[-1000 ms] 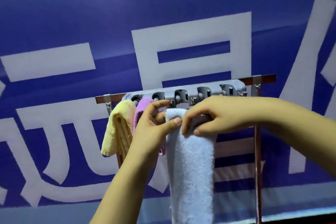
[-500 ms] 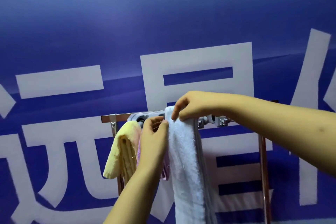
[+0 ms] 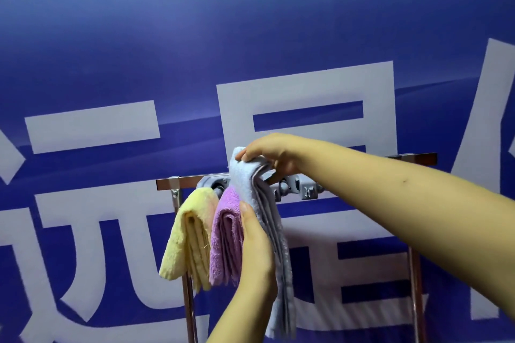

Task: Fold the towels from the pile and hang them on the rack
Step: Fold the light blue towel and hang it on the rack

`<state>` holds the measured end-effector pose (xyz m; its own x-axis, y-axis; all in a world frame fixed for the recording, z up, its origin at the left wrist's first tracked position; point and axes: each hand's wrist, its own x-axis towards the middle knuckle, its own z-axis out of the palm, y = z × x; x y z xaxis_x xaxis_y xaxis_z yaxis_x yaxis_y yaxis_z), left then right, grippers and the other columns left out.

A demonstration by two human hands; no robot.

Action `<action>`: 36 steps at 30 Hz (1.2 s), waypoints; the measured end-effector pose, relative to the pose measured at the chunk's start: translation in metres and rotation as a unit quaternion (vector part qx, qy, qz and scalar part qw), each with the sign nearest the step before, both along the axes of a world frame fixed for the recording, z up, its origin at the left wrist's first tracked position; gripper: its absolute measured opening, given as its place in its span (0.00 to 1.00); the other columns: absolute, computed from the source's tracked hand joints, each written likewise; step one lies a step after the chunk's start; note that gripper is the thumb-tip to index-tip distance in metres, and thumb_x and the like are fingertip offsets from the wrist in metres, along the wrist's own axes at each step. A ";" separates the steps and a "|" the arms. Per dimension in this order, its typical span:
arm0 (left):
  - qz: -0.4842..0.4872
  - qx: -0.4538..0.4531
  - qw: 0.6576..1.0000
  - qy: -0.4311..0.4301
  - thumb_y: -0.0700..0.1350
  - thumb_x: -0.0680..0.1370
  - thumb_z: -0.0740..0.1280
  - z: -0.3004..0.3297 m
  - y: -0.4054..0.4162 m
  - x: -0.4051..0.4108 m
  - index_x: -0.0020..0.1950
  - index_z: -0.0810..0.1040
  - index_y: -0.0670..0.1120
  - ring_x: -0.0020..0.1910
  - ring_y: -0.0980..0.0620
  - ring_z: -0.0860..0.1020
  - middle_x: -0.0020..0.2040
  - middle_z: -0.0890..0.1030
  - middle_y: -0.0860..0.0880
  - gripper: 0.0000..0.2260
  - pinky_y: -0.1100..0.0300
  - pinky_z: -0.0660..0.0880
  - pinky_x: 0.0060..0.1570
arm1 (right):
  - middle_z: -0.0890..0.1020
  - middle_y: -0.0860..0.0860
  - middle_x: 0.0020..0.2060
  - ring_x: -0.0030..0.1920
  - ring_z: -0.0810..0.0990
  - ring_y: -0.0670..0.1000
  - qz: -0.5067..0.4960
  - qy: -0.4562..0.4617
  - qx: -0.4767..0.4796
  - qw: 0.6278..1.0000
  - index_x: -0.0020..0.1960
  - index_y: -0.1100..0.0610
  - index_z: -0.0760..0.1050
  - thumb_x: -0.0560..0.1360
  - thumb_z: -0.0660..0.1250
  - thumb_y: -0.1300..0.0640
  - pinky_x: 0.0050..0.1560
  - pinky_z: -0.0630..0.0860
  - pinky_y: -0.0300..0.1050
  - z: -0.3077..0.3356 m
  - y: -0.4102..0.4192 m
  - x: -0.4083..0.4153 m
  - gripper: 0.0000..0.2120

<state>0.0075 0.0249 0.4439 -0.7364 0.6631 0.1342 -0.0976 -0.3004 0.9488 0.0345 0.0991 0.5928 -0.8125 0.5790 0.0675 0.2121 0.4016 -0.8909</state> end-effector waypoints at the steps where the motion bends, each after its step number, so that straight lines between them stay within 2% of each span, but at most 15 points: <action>1: 0.000 0.011 1.000 0.002 0.65 0.79 0.50 -0.002 0.002 0.000 0.72 0.70 0.48 0.68 0.49 0.72 0.69 0.74 0.47 0.30 0.52 0.65 0.70 | 0.74 0.52 0.43 0.39 0.74 0.50 0.003 -0.007 -0.018 1.000 0.61 0.57 0.75 0.76 0.61 0.60 0.39 0.75 0.47 -0.004 0.002 -0.004 0.15; 3: -0.003 0.025 1.000 0.001 0.66 0.78 0.50 -0.007 0.008 -0.002 0.71 0.70 0.48 0.68 0.49 0.71 0.69 0.74 0.48 0.30 0.51 0.64 0.71 | 0.74 0.52 0.41 0.38 0.73 0.50 0.000 -0.010 -0.058 0.998 0.61 0.59 0.74 0.76 0.61 0.58 0.40 0.73 0.46 -0.010 0.007 -0.010 0.14; 6: 0.007 0.018 1.000 0.018 0.71 0.75 0.48 -0.008 0.017 -0.007 0.74 0.67 0.51 0.72 0.51 0.67 0.72 0.70 0.49 0.35 0.49 0.59 0.74 | 0.74 0.53 0.37 0.36 0.73 0.51 -0.017 0.019 -0.130 0.991 0.44 0.59 0.73 0.75 0.63 0.59 0.43 0.74 0.48 -0.012 0.015 -0.016 0.04; 9: 0.024 0.022 0.999 0.040 0.81 0.62 0.49 -0.005 0.032 -0.017 0.75 0.64 0.53 0.73 0.51 0.64 0.75 0.66 0.51 0.49 0.49 0.58 0.74 | 0.73 0.53 0.33 0.33 0.73 0.50 -0.024 0.070 -0.210 0.975 0.38 0.58 0.70 0.76 0.61 0.61 0.40 0.74 0.48 -0.007 0.021 -0.017 0.07; 11: 0.024 0.023 0.997 0.064 0.83 0.59 0.49 -0.001 0.043 -0.024 0.75 0.63 0.55 0.73 0.52 0.64 0.75 0.66 0.52 0.51 0.49 0.58 0.74 | 0.74 0.53 0.31 0.33 0.74 0.51 -0.033 0.101 -0.240 0.965 0.38 0.58 0.70 0.76 0.61 0.62 0.41 0.74 0.49 -0.003 0.024 -0.016 0.08; 15: 0.024 0.032 0.981 0.191 0.61 0.79 0.58 0.020 0.048 -0.020 0.76 0.58 0.54 0.71 0.53 0.66 0.73 0.68 0.52 0.27 0.55 0.62 0.70 | 0.74 0.56 0.32 0.34 0.74 0.53 -0.064 0.164 -0.276 0.945 0.39 0.61 0.70 0.75 0.59 0.64 0.52 0.75 0.54 0.008 0.030 -0.006 0.07; 18: 0.068 -0.016 0.952 0.297 0.44 0.73 0.70 0.024 0.056 -0.027 0.71 0.63 0.53 0.59 0.50 0.76 0.60 0.77 0.50 0.29 0.61 0.72 0.53 | 0.73 0.57 0.33 0.34 0.75 0.55 -0.086 0.201 -0.297 0.929 0.39 0.62 0.69 0.75 0.59 0.66 0.49 0.76 0.57 0.013 0.034 0.009 0.06; 21: 0.091 -0.066 0.924 0.364 0.35 0.69 0.66 0.027 0.060 -0.031 0.69 0.65 0.54 0.48 0.49 0.78 0.54 0.77 0.49 0.31 0.66 0.70 0.37 | 0.74 0.58 0.34 0.41 0.78 0.56 -0.106 0.220 -0.301 0.922 0.38 0.64 0.68 0.75 0.60 0.68 0.56 0.76 0.57 0.016 0.041 0.026 0.07; 24: 0.085 -0.087 0.905 0.408 0.30 0.69 0.59 0.032 0.056 -0.034 0.70 0.64 0.56 0.49 0.50 0.77 0.55 0.78 0.50 0.34 0.62 0.71 0.41 | 0.75 0.60 0.37 0.52 0.80 0.57 -0.115 0.235 -0.318 0.911 0.40 0.66 0.70 0.75 0.60 0.70 0.59 0.75 0.56 0.015 0.051 0.047 0.05; 27: 0.065 -0.124 0.870 0.472 0.29 0.69 0.56 0.040 0.046 -0.041 0.73 0.60 0.54 0.48 0.48 0.75 0.56 0.78 0.47 0.35 0.60 0.70 0.44 | 0.76 0.61 0.39 0.46 0.81 0.57 -0.128 0.242 -0.340 0.900 0.39 0.68 0.71 0.74 0.60 0.72 0.53 0.77 0.54 0.008 0.063 0.070 0.05; 29: 0.049 -0.144 0.844 0.514 0.30 0.72 0.57 0.048 0.039 -0.044 0.75 0.56 0.53 0.46 0.50 0.74 0.55 0.77 0.47 0.34 0.63 0.67 0.42 | 0.76 0.60 0.46 0.53 0.80 0.56 -0.134 0.243 -0.351 0.894 0.42 0.68 0.71 0.74 0.60 0.72 0.49 0.79 0.52 0.000 0.069 0.084 0.03; 31: 0.035 -0.156 0.822 0.546 0.32 0.75 0.58 0.055 0.030 -0.047 0.75 0.56 0.51 0.42 0.55 0.75 0.49 0.77 0.53 0.31 0.67 0.66 0.37 | 0.74 0.59 0.50 0.50 0.80 0.56 -0.134 0.239 -0.355 0.894 0.47 0.67 0.71 0.74 0.60 0.72 0.40 0.81 0.52 -0.010 0.072 0.096 0.04; 33: 0.045 -0.152 0.802 0.576 0.34 0.75 0.61 0.061 0.023 -0.052 0.74 0.59 0.48 0.48 0.57 0.77 0.52 0.77 0.54 0.28 0.72 0.67 0.43 | 0.75 0.61 0.50 0.44 0.80 0.57 -0.131 0.230 -0.359 0.895 0.49 0.68 0.72 0.74 0.61 0.72 0.34 0.80 0.54 -0.022 0.069 0.107 0.05; 35: 0.084 -0.139 0.767 0.621 0.34 0.74 0.64 0.065 0.020 -0.062 0.70 0.65 0.45 0.59 0.48 0.75 0.62 0.74 0.47 0.25 0.63 0.67 0.52 | 0.76 0.63 0.51 0.46 0.80 0.59 -0.120 0.217 -0.357 0.901 0.49 0.69 0.74 0.74 0.62 0.72 0.37 0.81 0.54 -0.036 0.061 0.117 0.05; 36: 0.103 -0.137 0.746 0.643 0.35 0.73 0.66 0.066 0.020 -0.067 0.66 0.69 0.44 0.58 0.45 0.74 0.60 0.74 0.45 0.21 0.60 0.67 0.50 | 0.77 0.64 0.52 0.48 0.80 0.60 -0.116 0.215 -0.357 0.901 0.51 0.70 0.74 0.73 0.62 0.73 0.38 0.81 0.54 -0.043 0.058 0.121 0.08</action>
<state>-0.0593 0.0446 0.5098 -0.2052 0.6858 0.6982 0.9686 0.0399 0.2454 0.1558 0.1566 0.5494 -0.6509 0.7510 -0.1105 -0.2103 -0.3183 -0.9244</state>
